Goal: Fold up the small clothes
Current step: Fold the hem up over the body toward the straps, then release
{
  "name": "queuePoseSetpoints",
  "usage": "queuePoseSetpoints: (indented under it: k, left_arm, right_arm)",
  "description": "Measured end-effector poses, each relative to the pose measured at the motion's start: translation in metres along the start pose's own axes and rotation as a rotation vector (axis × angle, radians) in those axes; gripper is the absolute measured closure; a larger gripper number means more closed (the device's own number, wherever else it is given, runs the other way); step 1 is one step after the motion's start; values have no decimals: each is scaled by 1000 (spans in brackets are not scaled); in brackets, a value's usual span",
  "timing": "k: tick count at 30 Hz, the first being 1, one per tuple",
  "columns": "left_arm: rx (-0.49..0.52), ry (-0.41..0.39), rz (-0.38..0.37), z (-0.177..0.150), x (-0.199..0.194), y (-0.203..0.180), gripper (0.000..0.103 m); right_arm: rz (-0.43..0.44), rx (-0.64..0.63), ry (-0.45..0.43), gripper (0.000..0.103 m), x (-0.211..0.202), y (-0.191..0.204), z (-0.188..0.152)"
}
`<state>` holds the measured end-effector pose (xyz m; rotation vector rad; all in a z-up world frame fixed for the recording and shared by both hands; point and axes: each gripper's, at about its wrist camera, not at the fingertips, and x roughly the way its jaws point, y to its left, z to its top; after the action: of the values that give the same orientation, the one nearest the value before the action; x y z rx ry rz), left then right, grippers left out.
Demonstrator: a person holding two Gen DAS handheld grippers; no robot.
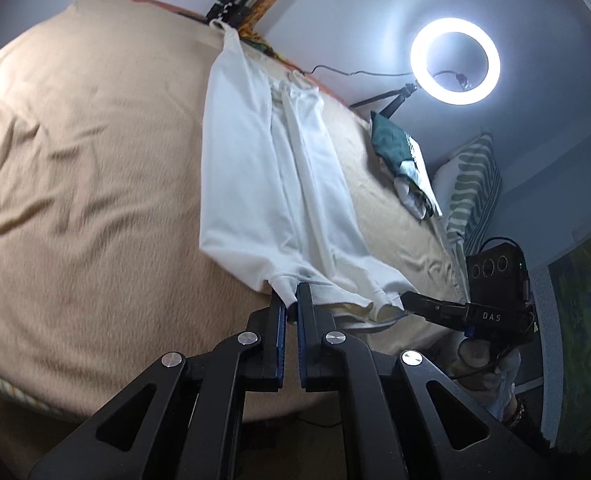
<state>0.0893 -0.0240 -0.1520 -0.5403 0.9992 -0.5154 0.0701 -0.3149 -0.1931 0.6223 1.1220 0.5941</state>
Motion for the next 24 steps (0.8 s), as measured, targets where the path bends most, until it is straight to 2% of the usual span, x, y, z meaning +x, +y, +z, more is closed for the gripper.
queuePoseSetpoints:
  k: [10, 24]
  left_arm:
    - [2, -59, 18, 45, 13, -3, 100]
    - [-7, -80, 97, 89, 55, 12, 100]
  right_arm:
    - [-22, -41, -68, 98, 10, 19, 58]
    - [-70, -16, -99, 98, 40, 0, 116]
